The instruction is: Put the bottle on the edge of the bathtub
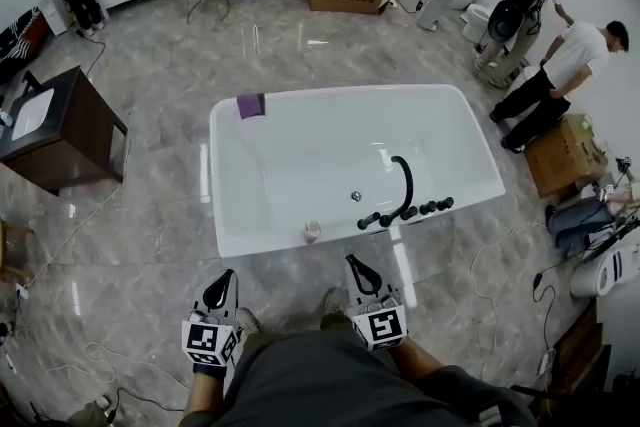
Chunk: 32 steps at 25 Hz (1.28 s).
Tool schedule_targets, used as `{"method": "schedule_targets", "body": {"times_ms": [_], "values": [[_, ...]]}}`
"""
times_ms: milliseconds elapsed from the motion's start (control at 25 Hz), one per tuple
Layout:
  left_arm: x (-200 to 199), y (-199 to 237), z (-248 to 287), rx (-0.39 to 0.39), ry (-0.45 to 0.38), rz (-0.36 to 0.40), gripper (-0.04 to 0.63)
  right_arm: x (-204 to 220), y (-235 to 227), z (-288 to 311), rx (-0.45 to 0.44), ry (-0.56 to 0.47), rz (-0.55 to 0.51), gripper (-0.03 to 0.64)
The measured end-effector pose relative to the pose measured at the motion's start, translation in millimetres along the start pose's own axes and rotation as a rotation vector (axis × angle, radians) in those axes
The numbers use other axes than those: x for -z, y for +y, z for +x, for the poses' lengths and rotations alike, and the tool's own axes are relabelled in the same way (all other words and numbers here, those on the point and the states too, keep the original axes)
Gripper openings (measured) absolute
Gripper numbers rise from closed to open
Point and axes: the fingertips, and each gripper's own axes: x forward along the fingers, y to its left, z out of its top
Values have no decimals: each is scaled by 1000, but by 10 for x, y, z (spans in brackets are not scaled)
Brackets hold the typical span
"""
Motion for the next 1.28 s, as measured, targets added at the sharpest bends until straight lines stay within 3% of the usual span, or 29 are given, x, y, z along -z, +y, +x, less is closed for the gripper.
{"method": "schedule_targets", "body": {"times_ms": [360, 1280], "values": [[-217, -157, -74, 31, -58, 16, 0, -121, 77, -234, -25, 27, 23, 2], [-390, -68, -38, 32, -54, 49, 0, -179, 191, -81, -66, 36, 47, 2]]}}
